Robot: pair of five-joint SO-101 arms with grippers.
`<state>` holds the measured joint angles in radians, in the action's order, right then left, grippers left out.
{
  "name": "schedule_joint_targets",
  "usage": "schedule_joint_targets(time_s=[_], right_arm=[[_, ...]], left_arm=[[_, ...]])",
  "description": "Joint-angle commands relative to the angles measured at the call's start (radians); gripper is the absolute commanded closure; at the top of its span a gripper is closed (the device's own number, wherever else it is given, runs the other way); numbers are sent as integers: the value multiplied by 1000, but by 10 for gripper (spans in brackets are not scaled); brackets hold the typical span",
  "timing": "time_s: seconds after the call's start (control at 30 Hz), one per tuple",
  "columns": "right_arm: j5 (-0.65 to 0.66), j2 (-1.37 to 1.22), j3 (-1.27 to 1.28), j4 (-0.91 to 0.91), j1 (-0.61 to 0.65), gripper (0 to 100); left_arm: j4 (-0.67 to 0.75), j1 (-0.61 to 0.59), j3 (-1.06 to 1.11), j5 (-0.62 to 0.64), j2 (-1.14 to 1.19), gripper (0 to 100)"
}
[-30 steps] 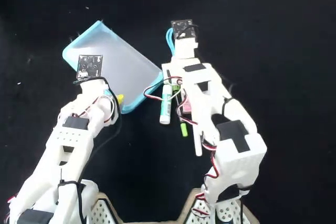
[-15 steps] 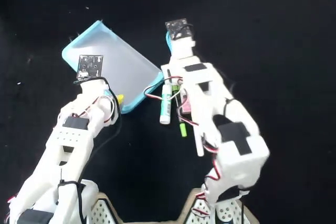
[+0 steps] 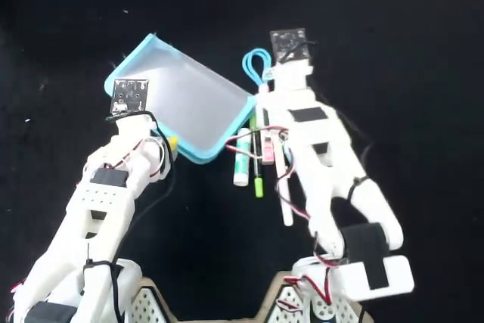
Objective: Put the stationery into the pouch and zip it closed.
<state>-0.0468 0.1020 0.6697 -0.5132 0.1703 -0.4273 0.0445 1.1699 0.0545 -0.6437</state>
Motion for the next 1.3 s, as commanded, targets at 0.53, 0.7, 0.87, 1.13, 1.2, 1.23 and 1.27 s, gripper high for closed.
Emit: schedule_joint_targets(time_s=[0.53, 0.7, 0.87, 1.13, 1.2, 1.23, 1.27], right_arm=[[153, 610, 538, 308, 339, 913], [157, 610, 415, 61, 368, 743], [94, 605, 242, -149, 242, 803], [-153, 469, 245, -61, 189, 819], [-153, 387, 251, 3, 219, 819], [-157, 346, 251, 26, 232, 819], [-158, 306, 248, 43, 238, 819]], left_arm=[[14, -128, -39, 5, -14, 798], [12, -229, -54, 158, -14, 798], [12, -223, -54, 149, -14, 798], [11, -81, -44, 3, -14, 798], [11, -70, -35, -11, -14, 798], [11, -70, -33, -18, -14, 798], [11, -70, -33, -21, -14, 798]])
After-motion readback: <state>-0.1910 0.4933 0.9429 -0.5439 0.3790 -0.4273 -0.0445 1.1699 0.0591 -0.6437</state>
